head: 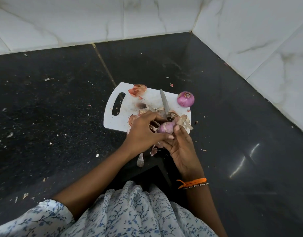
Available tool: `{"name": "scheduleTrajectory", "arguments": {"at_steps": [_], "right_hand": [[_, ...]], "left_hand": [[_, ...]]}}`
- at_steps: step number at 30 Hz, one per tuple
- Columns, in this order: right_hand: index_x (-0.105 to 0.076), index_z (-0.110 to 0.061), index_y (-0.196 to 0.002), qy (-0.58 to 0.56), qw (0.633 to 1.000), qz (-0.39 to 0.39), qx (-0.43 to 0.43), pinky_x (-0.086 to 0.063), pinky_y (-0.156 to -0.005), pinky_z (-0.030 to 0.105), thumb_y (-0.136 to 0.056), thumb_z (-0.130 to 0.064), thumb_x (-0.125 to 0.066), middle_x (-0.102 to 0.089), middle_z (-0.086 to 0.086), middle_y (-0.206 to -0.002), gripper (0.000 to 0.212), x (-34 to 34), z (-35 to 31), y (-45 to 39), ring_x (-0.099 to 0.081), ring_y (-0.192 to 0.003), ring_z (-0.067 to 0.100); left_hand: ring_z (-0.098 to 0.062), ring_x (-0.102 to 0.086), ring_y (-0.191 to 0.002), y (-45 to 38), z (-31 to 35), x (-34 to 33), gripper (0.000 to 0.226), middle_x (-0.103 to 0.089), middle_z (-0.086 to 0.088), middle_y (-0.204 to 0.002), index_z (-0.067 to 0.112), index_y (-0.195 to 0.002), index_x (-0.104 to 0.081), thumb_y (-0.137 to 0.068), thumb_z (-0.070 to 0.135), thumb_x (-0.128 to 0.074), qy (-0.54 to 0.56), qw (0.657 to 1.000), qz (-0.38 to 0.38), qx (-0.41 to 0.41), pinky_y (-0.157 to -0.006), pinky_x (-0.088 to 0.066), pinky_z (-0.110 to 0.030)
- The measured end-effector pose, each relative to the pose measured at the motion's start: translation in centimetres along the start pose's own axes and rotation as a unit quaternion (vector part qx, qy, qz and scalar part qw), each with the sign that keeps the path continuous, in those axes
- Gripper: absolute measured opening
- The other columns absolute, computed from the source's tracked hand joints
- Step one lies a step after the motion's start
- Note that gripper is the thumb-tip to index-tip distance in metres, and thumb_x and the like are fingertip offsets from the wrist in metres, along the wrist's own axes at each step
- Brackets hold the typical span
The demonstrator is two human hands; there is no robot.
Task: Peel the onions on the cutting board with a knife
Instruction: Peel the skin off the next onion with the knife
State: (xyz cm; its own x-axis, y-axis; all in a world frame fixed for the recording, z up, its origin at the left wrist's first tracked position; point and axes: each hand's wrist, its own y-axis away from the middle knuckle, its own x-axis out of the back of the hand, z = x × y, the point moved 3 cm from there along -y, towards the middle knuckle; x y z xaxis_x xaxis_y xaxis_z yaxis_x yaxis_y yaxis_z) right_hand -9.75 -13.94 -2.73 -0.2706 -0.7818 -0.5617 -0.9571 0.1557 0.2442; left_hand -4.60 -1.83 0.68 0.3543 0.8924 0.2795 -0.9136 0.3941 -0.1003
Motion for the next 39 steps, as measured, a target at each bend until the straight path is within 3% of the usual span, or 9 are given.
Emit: {"name": "scheduleTrajectory", "arguments": {"at_steps": [7, 12, 17, 19, 23, 26, 30, 34, 39], "right_hand": [[-0.055, -0.008, -0.113, 0.016, 1.0, -0.003, -0.001, -0.058, -0.073, 0.03, -0.084, -0.028, -0.057, -0.073, 0.008, -0.099, 0.035, 0.0, 0.2, -0.1, -0.071, -0.09, 0.02], [-0.054, -0.006, -0.118, 0.007, 1.0, 0.001, -0.002, -0.058, -0.076, 0.031, -0.084, -0.027, -0.057, -0.071, 0.008, -0.105, 0.04, 0.3, 0.3, -0.1, -0.07, -0.095, 0.023], [-0.056, -0.007, -0.115, 0.004, 1.0, -0.002, -0.007, -0.058, -0.079, 0.033, -0.085, -0.029, -0.055, -0.071, 0.011, -0.107, 0.037, 0.3, 0.6, 0.0, -0.068, -0.098, 0.032], [-0.056, -0.007, -0.117, 0.001, 1.0, 0.006, -0.01, -0.058, -0.079, 0.034, -0.084, -0.029, -0.056, -0.071, 0.012, -0.107, 0.039, 0.3, 0.6, -0.1, -0.068, -0.098, 0.033], [-0.057, -0.009, -0.115, 0.0, 1.0, 0.004, -0.01, -0.058, -0.077, 0.032, -0.084, -0.028, -0.056, -0.072, 0.007, -0.105, 0.036, 0.3, 0.3, -0.1, -0.07, -0.094, 0.026], [-0.057, -0.009, -0.114, -0.009, 1.0, -0.002, -0.016, -0.058, -0.077, 0.032, -0.084, -0.027, -0.056, -0.072, 0.006, -0.103, 0.035, 0.3, 0.4, -0.1, -0.07, -0.094, 0.022], [-0.053, -0.005, -0.118, -0.013, 1.0, -0.012, -0.017, -0.058, -0.077, 0.033, -0.085, -0.023, -0.056, -0.069, 0.01, -0.11, 0.038, 0.2, 0.4, -0.1, -0.069, -0.098, 0.028], [-0.053, -0.004, -0.115, -0.009, 1.0, -0.007, -0.018, -0.058, -0.078, 0.034, -0.085, -0.023, -0.055, -0.069, 0.012, -0.107, 0.035, 0.2, 0.6, -0.1, -0.069, -0.096, 0.03], [-0.053, -0.003, -0.114, 0.002, 1.0, -0.002, -0.025, -0.057, -0.083, 0.037, -0.084, -0.024, -0.055, -0.065, 0.018, -0.112, 0.036, 0.0, 0.8, -0.1, -0.068, -0.098, 0.032]], "left_hand": [[-0.009, -0.066, -0.082, -0.2, -0.1, 0.2, 0.027, -0.068, -0.003, -0.089, 0.006, -0.093, -0.071, -0.068, 0.005, -0.081, 0.067, 0.996, 0.0, 0.05, -0.076, -0.054, -0.02], [0.004, -0.064, -0.073, -0.3, -0.6, 0.3, 0.023, -0.069, 0.009, -0.082, 0.02, -0.089, -0.072, -0.073, 0.004, -0.076, 0.109, 0.992, -0.007, 0.07, -0.072, -0.052, -0.014], [-0.014, -0.066, -0.087, -0.6, -1.2, 0.5, 0.017, -0.071, -0.003, -0.086, 0.018, -0.088, -0.073, -0.083, 0.003, -0.066, 0.115, 0.988, 0.015, 0.099, -0.088, -0.053, -0.037], [-0.017, -0.066, -0.094, -0.7, -1.2, 0.4, 0.018, -0.072, -0.004, -0.092, 0.017, -0.096, -0.072, -0.087, 0.004, -0.062, 0.109, 0.989, 0.005, 0.101, -0.09, -0.053, -0.037], [-0.005, -0.066, -0.083, -0.4, -1.2, 0.3, 0.011, -0.071, 0.01, -0.081, 0.02, -0.09, -0.073, -0.083, 0.014, -0.069, 0.116, 0.988, -0.007, 0.099, -0.078, -0.052, -0.022], [0.001, -0.066, -0.074, -0.3, -1.2, 0.2, 0.022, -0.07, 0.018, -0.074, 0.021, -0.084, -0.073, -0.068, 0.008, -0.081, 0.128, 0.989, 0.003, 0.077, -0.069, -0.051, -0.013], [-0.001, -0.066, -0.07, -0.3, -1.1, 0.4, 0.024, -0.071, 0.011, -0.07, 0.026, -0.073, -0.075, -0.071, 0.001, -0.076, 0.171, 0.983, 0.036, 0.06, -0.067, -0.053, -0.016], [-0.011, -0.063, -0.07, -0.5, -1.4, 0.3, 0.022, -0.068, -0.007, -0.075, 0.025, -0.068, -0.074, -0.075, 0.004, -0.074, 0.159, 0.983, 0.069, 0.065, -0.065, -0.055, -0.021], [-0.01, -0.062, -0.067, -0.7, -1.9, 0.1, 0.018, -0.067, 0.001, -0.071, 0.022, -0.071, -0.072, -0.081, 0.008, -0.07, 0.126, 0.984, 0.086, 0.094, -0.068, -0.055, -0.027]]}}
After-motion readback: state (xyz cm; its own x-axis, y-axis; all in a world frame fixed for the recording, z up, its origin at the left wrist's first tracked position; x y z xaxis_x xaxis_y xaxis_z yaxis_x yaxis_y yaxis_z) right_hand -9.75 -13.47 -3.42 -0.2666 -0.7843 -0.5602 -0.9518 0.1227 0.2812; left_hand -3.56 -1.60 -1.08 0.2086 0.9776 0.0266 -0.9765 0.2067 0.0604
